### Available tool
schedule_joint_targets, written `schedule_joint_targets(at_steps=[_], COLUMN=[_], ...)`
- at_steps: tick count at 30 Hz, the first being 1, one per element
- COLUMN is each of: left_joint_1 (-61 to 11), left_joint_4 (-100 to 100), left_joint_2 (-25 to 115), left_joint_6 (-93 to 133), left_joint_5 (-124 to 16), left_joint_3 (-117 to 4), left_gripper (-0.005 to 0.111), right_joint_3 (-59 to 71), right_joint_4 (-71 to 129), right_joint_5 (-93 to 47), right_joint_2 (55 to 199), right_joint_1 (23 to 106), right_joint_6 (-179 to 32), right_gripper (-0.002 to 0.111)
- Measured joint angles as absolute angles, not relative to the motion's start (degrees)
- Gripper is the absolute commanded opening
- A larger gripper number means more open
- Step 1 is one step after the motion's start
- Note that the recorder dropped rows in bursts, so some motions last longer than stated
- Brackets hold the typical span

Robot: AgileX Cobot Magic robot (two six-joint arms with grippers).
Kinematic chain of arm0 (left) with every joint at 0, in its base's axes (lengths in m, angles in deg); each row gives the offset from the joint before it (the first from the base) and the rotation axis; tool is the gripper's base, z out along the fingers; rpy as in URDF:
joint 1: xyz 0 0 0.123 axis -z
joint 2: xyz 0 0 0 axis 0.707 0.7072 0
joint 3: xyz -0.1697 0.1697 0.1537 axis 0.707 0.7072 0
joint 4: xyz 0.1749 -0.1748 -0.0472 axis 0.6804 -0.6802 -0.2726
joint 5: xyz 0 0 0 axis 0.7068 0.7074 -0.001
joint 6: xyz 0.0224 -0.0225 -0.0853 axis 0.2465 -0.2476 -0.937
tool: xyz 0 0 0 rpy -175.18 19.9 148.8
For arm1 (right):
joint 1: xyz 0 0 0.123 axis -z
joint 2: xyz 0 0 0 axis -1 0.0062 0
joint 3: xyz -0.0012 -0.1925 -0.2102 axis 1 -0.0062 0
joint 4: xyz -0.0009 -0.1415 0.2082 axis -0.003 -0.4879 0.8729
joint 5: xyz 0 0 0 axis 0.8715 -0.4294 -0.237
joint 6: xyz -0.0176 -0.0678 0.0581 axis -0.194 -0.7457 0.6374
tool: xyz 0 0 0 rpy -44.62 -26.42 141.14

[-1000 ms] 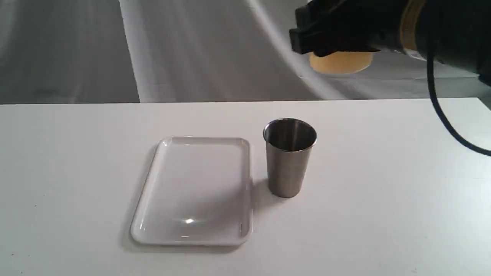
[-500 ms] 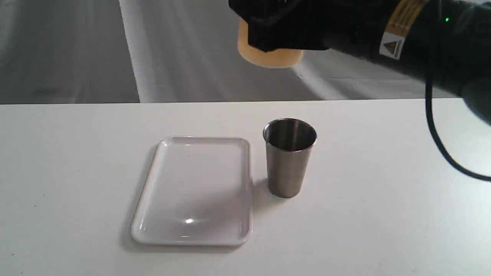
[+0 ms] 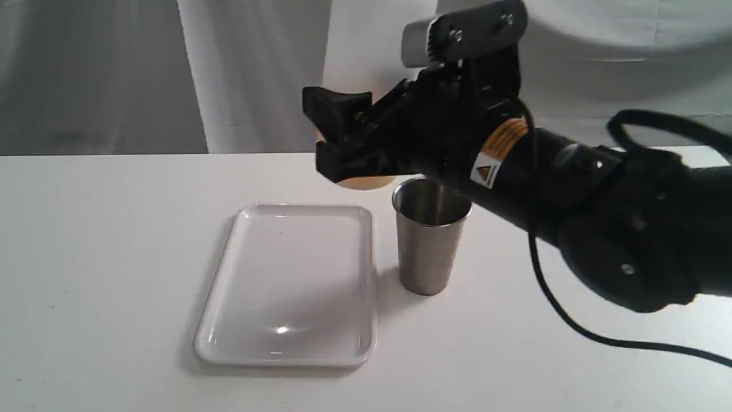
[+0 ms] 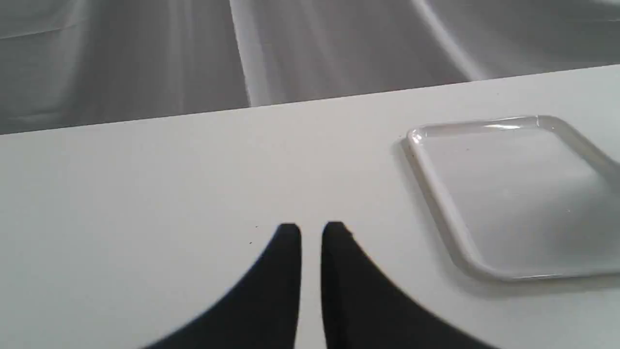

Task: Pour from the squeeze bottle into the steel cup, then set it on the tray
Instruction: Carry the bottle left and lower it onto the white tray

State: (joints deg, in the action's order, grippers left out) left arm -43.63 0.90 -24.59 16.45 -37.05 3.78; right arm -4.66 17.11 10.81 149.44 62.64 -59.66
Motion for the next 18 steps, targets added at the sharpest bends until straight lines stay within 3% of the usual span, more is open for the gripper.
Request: schedule_joint_targets(at_steps=[18], left_joint_1=[-43.6], left_joint_4=[0.9], left_joint_2=[-24.6], left_joint_6=[16.5], left_joint_5=[-37.1], left_joint_3=[3.8], left_gripper=[0.008], right_joint_3=[-4.6], right_joint_4=[19.4], right_joint_5=[22.7], right_joint_2=[163.0], right_joint_1=[58.3], right_joint_6=[-67.8], right_gripper=[0.000])
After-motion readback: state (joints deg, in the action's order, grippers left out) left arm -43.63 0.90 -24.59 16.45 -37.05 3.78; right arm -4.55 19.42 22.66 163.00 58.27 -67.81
